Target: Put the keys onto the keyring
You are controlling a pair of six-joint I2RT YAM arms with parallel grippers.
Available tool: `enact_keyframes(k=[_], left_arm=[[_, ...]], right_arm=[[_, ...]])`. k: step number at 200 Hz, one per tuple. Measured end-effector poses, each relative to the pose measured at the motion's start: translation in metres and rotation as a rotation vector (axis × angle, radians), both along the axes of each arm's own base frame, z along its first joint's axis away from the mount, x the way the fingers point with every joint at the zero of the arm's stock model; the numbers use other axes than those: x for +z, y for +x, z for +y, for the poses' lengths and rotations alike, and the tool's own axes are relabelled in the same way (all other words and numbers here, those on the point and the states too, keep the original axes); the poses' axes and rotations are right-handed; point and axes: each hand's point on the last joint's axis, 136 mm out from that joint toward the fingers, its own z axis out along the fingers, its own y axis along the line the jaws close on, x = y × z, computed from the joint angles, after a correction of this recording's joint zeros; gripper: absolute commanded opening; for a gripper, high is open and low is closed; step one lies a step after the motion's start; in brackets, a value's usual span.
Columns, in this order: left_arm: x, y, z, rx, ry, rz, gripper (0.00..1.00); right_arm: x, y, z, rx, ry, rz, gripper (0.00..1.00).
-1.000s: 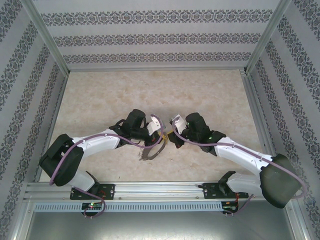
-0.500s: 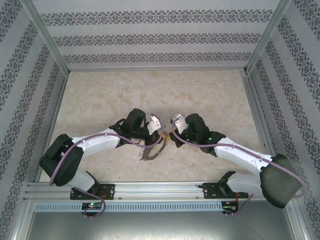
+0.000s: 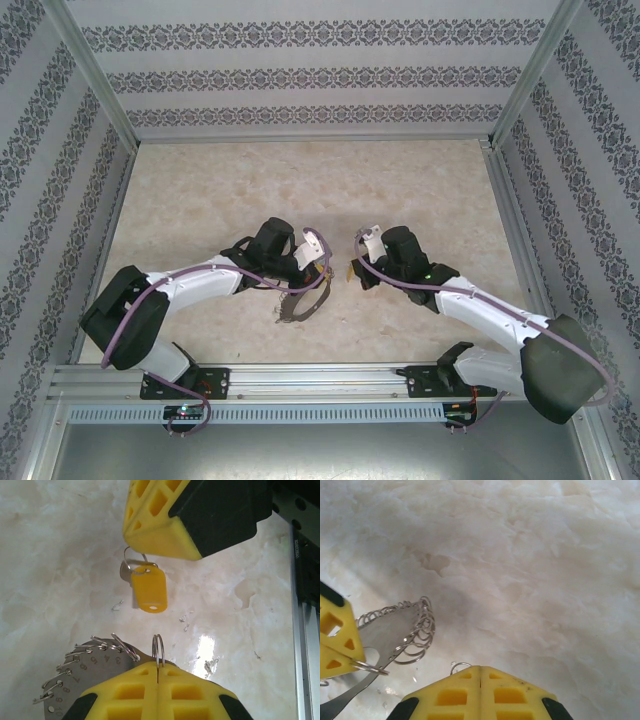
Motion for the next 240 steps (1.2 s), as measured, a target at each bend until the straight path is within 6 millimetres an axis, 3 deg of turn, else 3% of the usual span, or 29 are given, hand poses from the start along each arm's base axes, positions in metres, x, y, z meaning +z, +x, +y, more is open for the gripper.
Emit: enact_keyframes(k=[64,142,149,175,203,240], left_arm=[[-0.004,-0.001,0.002,0.004,0.014,0.012,0.00],[-0.005,-0.002,0.003,0.005,0.020,0.019,0.00],[-0.005,-0.002,0.003,0.005,0.020,0.019,0.00],[-0.005,-0.002,0.003,0.004,0.020,0.019,0.00],[-0.005,-0.002,0.003,0.004,0.020,0.019,0.00],[-0.005,-0.004,0.002,-0.005,0.017,0.027,0.00]], right_arm=[[-0.059,0.009,-0.025,-0.134,-0.098,0.228,0.00],[-0.076,0.024,-0.029,-0.205,-0.105,0.302,0.00],[-0.077,0.025,-0.031,-0.210,-0.106,0.304,0.11],[-0.076,0.028,-0.034,-0.234,-0.095,0.312,0.37],[-0.065,0.030,-0.036,-0.242,-0.075,0.294,0.46],[-0.018,0.031,-0.025,-0.187,0.056,0.194,0.51]])
